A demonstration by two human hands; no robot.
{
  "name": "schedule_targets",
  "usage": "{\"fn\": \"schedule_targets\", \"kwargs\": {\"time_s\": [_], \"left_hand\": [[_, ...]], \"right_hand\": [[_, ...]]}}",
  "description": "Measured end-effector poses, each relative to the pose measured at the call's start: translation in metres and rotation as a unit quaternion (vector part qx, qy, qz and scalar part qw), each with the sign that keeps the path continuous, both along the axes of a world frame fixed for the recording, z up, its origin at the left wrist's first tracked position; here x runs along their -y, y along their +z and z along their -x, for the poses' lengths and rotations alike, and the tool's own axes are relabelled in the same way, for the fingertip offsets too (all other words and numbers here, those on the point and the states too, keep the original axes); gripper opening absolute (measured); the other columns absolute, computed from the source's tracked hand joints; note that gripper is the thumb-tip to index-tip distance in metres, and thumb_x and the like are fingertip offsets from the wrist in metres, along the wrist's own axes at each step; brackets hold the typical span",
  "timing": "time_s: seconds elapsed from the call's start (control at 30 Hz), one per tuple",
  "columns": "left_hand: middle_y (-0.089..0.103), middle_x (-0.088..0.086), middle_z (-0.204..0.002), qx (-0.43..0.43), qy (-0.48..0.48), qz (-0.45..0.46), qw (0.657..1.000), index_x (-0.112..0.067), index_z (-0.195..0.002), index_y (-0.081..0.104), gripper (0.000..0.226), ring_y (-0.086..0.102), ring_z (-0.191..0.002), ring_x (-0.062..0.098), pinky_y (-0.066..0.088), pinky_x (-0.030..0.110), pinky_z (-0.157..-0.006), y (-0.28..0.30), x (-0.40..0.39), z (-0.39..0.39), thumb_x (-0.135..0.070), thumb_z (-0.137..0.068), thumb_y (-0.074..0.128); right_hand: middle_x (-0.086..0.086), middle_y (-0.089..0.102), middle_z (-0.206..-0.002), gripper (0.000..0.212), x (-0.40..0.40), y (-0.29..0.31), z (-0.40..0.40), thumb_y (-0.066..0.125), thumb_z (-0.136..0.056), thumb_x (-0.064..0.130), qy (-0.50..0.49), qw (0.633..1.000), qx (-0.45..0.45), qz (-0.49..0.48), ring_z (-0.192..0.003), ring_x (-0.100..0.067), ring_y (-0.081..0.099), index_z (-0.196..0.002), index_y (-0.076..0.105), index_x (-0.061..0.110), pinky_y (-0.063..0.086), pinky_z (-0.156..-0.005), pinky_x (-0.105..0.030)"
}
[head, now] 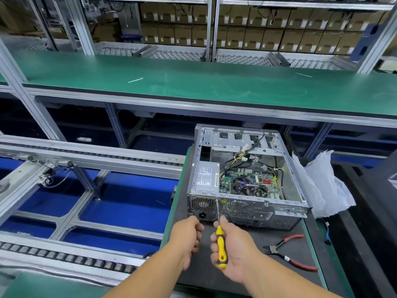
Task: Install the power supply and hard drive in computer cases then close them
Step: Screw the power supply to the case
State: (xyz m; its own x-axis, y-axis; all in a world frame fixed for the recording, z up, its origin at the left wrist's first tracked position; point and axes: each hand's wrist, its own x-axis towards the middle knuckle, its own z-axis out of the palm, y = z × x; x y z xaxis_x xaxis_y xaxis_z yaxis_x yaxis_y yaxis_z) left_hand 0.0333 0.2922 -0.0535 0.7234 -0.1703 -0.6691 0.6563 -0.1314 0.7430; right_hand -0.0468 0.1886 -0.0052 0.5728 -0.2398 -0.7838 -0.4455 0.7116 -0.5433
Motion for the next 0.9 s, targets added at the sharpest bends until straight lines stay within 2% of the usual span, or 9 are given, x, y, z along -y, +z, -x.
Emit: {"fn": "schedule_targets", "kwargs": {"time_s": [0.17,0.23,0.33,0.37,0.47,0.6,0.7,0.77,0.9], "left_hand": [[0.045,0.004,-0.055,-0.060,-0.061,-0.008,0.996,-0.015,-0.061,0.055,0.023,0.027,-0.043,0.016,0.020,0.023,-0.046,0.009,-0.014,0.031,-0.023,-0.081,0.046],[0.043,0.005,-0.055,-0.082,-0.103,0.020,0.991,-0.016,-0.058,0.055,0.033,0.026,-0.044,0.017,0.017,0.023,-0.049,0.014,-0.018,0.041,-0.031,-0.086,0.044],[0.045,0.007,-0.055,-0.093,-0.143,0.062,0.983,-0.015,-0.058,0.059,0.058,0.029,-0.045,0.017,0.018,0.024,-0.050,0.020,-0.022,0.051,-0.053,-0.097,0.042],[0.045,0.007,-0.055,-0.090,-0.150,0.070,0.982,-0.015,-0.059,0.060,0.061,0.030,-0.046,0.017,0.018,0.025,-0.050,0.022,-0.024,0.052,-0.058,-0.098,0.042],[0.047,0.007,-0.057,-0.064,-0.159,0.083,0.982,-0.017,-0.068,0.061,0.053,0.031,-0.047,0.017,0.018,0.027,-0.051,0.026,-0.026,0.057,-0.059,-0.098,0.050],[0.047,0.004,-0.058,-0.038,-0.190,0.052,0.980,-0.021,-0.080,0.055,0.036,0.031,-0.046,0.014,0.019,0.024,-0.048,0.028,-0.025,0.067,-0.053,-0.096,0.055],[0.044,0.000,-0.058,0.012,-0.195,0.059,0.979,-0.023,-0.088,0.050,0.023,0.032,-0.045,0.011,0.022,0.021,-0.045,0.031,-0.021,0.069,-0.041,-0.102,0.053],[0.040,-0.003,-0.058,0.046,-0.199,0.063,0.977,-0.022,-0.086,0.046,0.023,0.033,-0.046,0.010,0.023,0.021,-0.044,0.031,-0.018,0.071,-0.035,-0.101,0.058],[0.038,-0.002,-0.055,0.060,-0.172,0.058,0.982,-0.019,-0.086,0.040,0.038,0.028,-0.044,0.011,0.020,0.025,-0.043,0.031,-0.015,0.078,-0.034,-0.092,0.075]], "right_hand": [[-0.007,0.064,-0.062,0.018,-0.002,0.001,-0.021,0.062,-0.103,0.023,0.010,0.999,-0.004,0.040,-0.046,-0.018,0.049,-0.093,0.063,0.008,0.043,-0.044,-0.023],[-0.012,0.072,-0.068,0.020,-0.004,-0.001,-0.024,0.058,-0.105,0.018,0.011,0.998,0.008,0.067,-0.050,-0.019,0.058,-0.096,0.066,0.003,0.048,-0.052,-0.028],[-0.019,0.076,-0.077,0.028,-0.004,-0.006,-0.024,0.051,-0.108,0.016,0.002,0.993,0.032,0.113,-0.064,-0.025,0.067,-0.096,0.066,-0.004,0.054,-0.073,-0.037],[-0.020,0.077,-0.079,0.031,-0.003,-0.007,-0.024,0.048,-0.110,0.017,0.001,0.993,0.036,0.115,-0.067,-0.027,0.067,-0.095,0.066,-0.004,0.054,-0.075,-0.038],[-0.018,0.078,-0.084,0.033,-0.001,-0.004,-0.021,0.045,-0.111,0.021,0.017,0.996,0.030,0.088,-0.062,-0.023,0.065,-0.099,0.066,-0.001,0.050,-0.062,-0.032],[-0.021,0.077,-0.085,0.031,-0.003,-0.001,-0.021,0.045,-0.111,0.018,0.014,0.996,0.044,0.082,-0.062,-0.023,0.065,-0.102,0.065,-0.002,0.053,-0.061,-0.031],[-0.018,0.077,-0.082,0.030,-0.002,-0.002,-0.024,0.045,-0.111,0.019,0.020,0.995,0.040,0.087,-0.054,-0.021,0.061,-0.106,0.066,-0.002,0.052,-0.053,-0.029],[-0.013,0.077,-0.079,0.025,0.003,0.000,-0.027,0.051,-0.108,0.022,0.032,0.994,0.032,0.103,-0.053,-0.020,0.058,-0.108,0.066,0.003,0.048,-0.051,-0.027],[-0.005,0.073,-0.066,0.010,0.019,0.007,-0.038,0.067,-0.100,0.018,0.059,0.985,0.020,0.162,-0.052,-0.016,0.056,-0.094,0.064,0.010,0.039,-0.048,-0.025]]}}
